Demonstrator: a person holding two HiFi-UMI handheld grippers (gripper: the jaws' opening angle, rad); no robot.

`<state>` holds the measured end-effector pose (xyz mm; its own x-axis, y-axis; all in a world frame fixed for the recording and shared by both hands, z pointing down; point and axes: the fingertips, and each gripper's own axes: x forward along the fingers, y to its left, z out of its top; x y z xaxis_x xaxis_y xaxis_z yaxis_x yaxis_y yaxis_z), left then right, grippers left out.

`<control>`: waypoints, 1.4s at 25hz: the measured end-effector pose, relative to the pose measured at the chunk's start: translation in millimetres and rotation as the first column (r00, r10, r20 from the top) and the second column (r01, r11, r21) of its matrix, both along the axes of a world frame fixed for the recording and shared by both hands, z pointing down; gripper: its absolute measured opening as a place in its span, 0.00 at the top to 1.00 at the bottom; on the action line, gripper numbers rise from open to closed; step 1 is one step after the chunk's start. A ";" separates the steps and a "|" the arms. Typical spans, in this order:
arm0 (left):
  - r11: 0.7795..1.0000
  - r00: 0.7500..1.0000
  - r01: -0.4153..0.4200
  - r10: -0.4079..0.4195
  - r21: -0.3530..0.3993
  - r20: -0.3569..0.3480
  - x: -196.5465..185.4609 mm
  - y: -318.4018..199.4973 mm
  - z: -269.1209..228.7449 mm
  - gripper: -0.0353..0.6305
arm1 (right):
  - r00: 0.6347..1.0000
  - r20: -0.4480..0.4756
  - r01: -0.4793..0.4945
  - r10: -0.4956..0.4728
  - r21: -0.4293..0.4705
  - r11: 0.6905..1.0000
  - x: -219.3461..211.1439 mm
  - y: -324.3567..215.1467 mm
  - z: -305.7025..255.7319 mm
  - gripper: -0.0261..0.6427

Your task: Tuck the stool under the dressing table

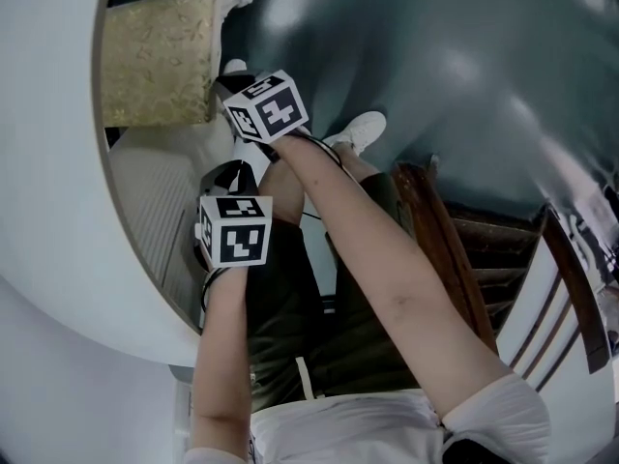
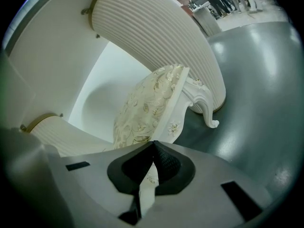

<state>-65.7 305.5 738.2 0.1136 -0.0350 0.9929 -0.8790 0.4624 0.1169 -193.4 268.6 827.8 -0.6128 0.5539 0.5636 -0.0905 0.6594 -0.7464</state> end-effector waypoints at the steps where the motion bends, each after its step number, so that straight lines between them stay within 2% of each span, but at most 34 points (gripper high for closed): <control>1: 1.000 1.000 -0.003 0.003 0.006 0.003 0.3 -2.9 3.7 0.93 | 1.000 0.001 0.004 -0.004 0.001 1.000 3.9 -1.8 2.1 0.96; 9: 0.996 0.998 -0.054 0.052 0.077 0.028 3.4 -31.8 27.8 0.94 | 1.000 0.001 0.013 -0.013 0.058 0.998 57.9 -35.5 15.8 0.95; 16: 0.979 0.991 -0.130 0.122 0.159 0.059 10.2 -61.0 1.4 0.94 | 0.997 0.043 -0.067 0.062 0.116 0.991 103.4 -95.0 -34.1 0.95; 20: 0.949 0.981 -0.186 0.163 0.254 0.108 13.7 -100.4 -34.5 0.94 | 0.989 0.099 -0.125 0.109 0.172 0.977 130.1 -141.3 -86.7 0.95; 24: 0.920 0.978 -0.196 0.160 0.341 0.130 20.6 -130.0 -64.2 0.94 | 0.979 0.145 -0.174 0.142 0.246 0.953 154.8 -177.6 -132.3 0.95; 31: 0.842 0.978 -0.204 0.156 0.499 0.138 22.0 -172.5 -88.0 0.94 | 0.963 0.197 -0.240 0.185 0.312 0.919 176.4 -215.3 -173.6 0.95; 35: 0.818 0.981 -0.194 0.148 0.542 0.128 21.2 -191.1 -96.3 0.94 | 0.952 0.217 -0.281 0.217 0.333 0.900 183.4 -238.0 -194.5 0.95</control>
<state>-44.5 114.4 641.9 0.0936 -0.5643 0.8202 -0.9546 0.1832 0.2350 -10.0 30.5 633.3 -0.8085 0.1529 0.5683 -0.1792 0.8559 -0.4851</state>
